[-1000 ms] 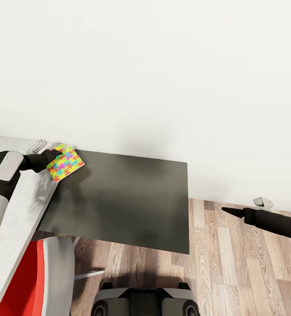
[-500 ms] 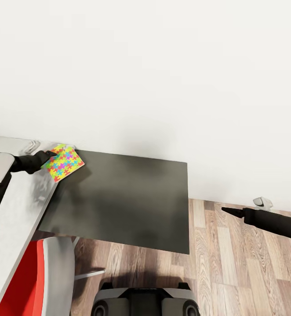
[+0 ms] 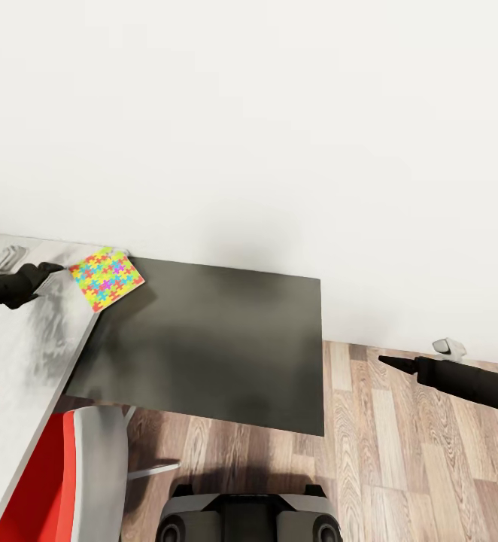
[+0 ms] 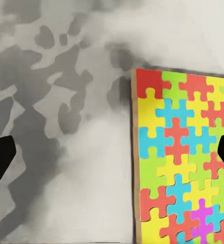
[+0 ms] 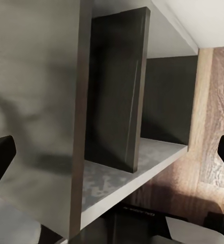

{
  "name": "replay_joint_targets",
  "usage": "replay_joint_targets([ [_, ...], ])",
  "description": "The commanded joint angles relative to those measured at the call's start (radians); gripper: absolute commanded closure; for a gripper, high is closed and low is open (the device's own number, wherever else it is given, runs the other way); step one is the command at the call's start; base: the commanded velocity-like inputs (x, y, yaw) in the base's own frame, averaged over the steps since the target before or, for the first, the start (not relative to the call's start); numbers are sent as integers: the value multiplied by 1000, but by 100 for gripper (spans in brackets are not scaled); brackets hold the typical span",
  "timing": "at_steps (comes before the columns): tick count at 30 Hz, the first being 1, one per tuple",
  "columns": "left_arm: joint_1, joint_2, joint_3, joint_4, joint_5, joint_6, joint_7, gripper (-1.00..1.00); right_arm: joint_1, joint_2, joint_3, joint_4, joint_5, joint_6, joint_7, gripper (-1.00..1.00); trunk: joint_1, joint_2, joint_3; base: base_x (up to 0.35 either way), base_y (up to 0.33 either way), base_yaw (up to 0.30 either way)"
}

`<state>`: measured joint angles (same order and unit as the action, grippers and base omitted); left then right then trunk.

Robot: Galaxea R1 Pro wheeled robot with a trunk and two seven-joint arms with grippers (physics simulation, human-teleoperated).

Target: Put all the toys in the child's room - the three board games (two on the bed and one on the table), the two jigsaw puzzles on the table, and the tennis ball on the table - inside the toy box on the table in the child's room.

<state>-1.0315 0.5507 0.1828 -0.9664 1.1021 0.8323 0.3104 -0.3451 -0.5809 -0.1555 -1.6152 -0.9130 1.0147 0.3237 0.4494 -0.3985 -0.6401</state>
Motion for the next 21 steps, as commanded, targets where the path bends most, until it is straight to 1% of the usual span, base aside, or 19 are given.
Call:
replay_joint_targets([
  [1,0,0,2,-1,11,3,9,-100,-1,0,-1,0,9,4,10,-100,1,-2,-1,0,0,0],
  [4,35,4,48,-69,20,17,10,-100,0,0,-1,0,10,1,30,-100,1,-2,-1,0,0,0],
  [5,35,4,48,-69,20,17,10,-100,0,0,-1,0,10,1,30,-100,1,-2,-1,0,0,0],
  [6,48,5,60,-96,28,21,10,-100,1,1,-1,0,10,0,39,-100,1,-2,-1,0,0,0],
  [7,48,5,60,-96,28,21,10,-100,1,1,-1,0,10,0,39,-100,1,-2,-1,0,0,0],
  [9,74,6,76,-161,56,30,10,-100,5,1,-2,1,11,-2,53,-100,1,-2,-1,0,0,0],
  [10,74,6,76,-161,56,30,10,-100,5,1,-2,1,11,-2,53,-100,1,-2,-1,0,0,0],
  [11,86,6,81,-197,77,33,11,-100,7,1,-3,1,11,-2,58,-100,1,-2,-1,0,0,0],
  [12,86,6,81,-197,77,33,11,-100,7,1,-3,1,11,-2,58,-100,1,-2,-1,0,0,0],
  [14,107,7,88,-275,125,37,17,-100,11,2,-4,1,11,-2,69,-100,1,-2,-1,0,0,0],
  [15,107,7,88,-275,125,37,17,-100,11,2,-4,1,11,-2,69,-100,1,-2,-1,0,0,0],
  [17,125,5,89,-354,178,40,36,-100,14,3,-5,1,10,-2,85,-100,1,-2,-1,0,0,0],
  [18,125,5,89,-354,178,40,36,-100,14,3,-5,1,10,-2,85,-100,1,-2,-1,0,0,0],
  [20,142,3,90,-431,238,42,74,-100,14,6,-5,2,10,-2,112,-100,1,-2,-1,0,0,0],
  [21,142,3,90,-431,238,42,74,-100,14,6,-5,2,10,-2,112,-100,1,-2,-1,0,0,0],
])
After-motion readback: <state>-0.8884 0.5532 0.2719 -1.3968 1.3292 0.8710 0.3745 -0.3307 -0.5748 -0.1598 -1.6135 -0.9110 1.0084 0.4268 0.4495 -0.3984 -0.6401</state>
